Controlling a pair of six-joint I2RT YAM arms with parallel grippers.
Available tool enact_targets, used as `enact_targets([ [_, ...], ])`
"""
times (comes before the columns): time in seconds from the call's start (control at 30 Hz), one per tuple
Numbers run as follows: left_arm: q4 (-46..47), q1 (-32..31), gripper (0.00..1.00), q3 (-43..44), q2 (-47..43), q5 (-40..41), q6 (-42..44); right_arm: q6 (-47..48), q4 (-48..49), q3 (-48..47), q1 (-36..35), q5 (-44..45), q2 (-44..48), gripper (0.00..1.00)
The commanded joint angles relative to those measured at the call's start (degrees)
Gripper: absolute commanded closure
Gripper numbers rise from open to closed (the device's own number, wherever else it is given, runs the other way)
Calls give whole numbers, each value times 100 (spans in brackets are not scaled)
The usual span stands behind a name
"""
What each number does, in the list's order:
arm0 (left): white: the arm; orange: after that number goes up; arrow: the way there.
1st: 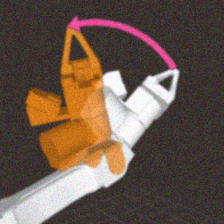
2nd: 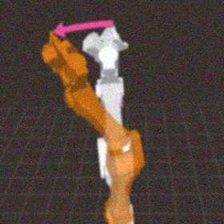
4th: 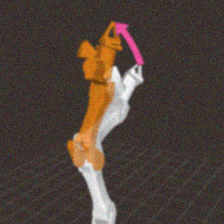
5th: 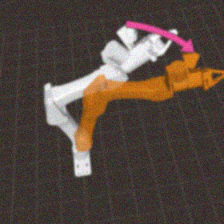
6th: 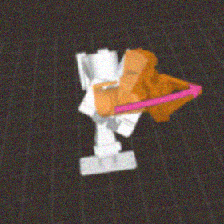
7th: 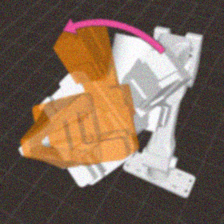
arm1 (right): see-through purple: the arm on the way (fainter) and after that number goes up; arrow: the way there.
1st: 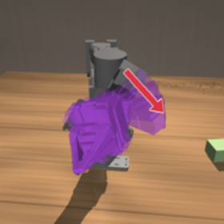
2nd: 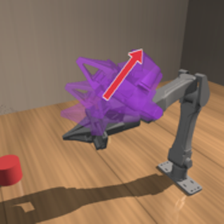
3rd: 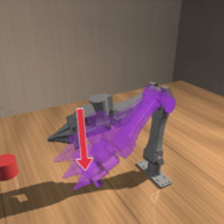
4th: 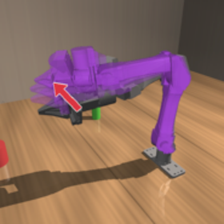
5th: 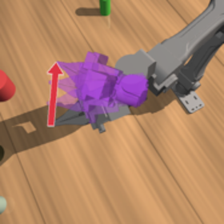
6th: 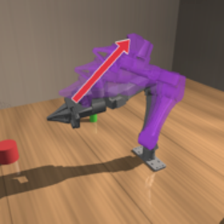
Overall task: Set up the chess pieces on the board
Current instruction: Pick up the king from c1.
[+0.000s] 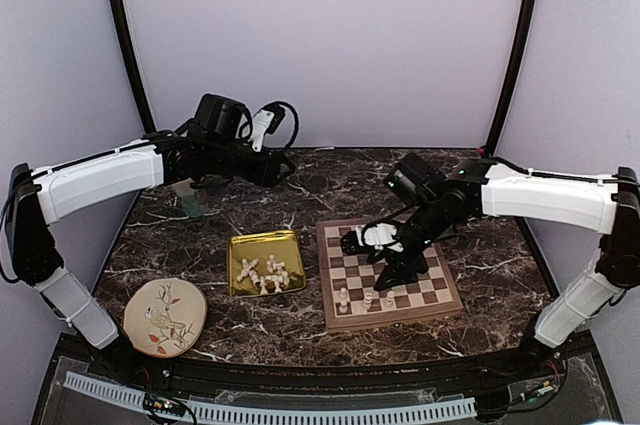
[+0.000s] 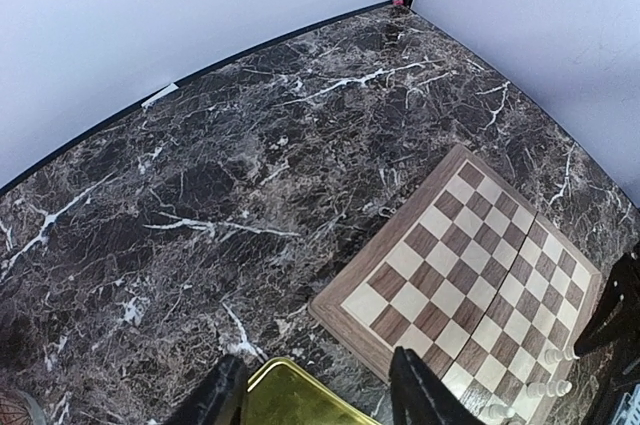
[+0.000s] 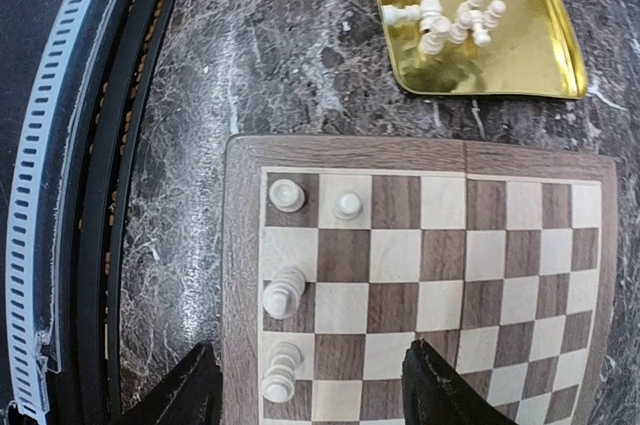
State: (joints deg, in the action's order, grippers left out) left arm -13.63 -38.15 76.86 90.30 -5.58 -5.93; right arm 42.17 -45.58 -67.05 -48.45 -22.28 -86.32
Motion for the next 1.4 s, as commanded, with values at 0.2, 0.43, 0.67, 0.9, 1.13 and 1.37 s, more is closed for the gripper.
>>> enact_targets([
  [0.2, 624, 74, 47, -983, -590, 438, 427, 191, -310, -341, -605, 486, -886, 46],
  [0.43, 345, 100, 49, -738, -350, 257, 419, 60, -277, -526, -718, 532, -1290, 60],
  [0.67, 330, 105, 49, -735, -321, 57, 382, -194, -265, -613, -720, 696, -1496, 79],
  [0.9, 288, 99, 49, -709, -296, -60, 356, -285, -207, -520, -676, 979, -1333, 89],
  [1.13, 179, 97, 49, -640, -232, -110, 356, -388, -59, -608, -124, 1154, -924, 94],
  [1.37, 119, 100, 49, -611, -224, -82, 382, -415, 136, -8, 219, 1173, -52, 94],
])
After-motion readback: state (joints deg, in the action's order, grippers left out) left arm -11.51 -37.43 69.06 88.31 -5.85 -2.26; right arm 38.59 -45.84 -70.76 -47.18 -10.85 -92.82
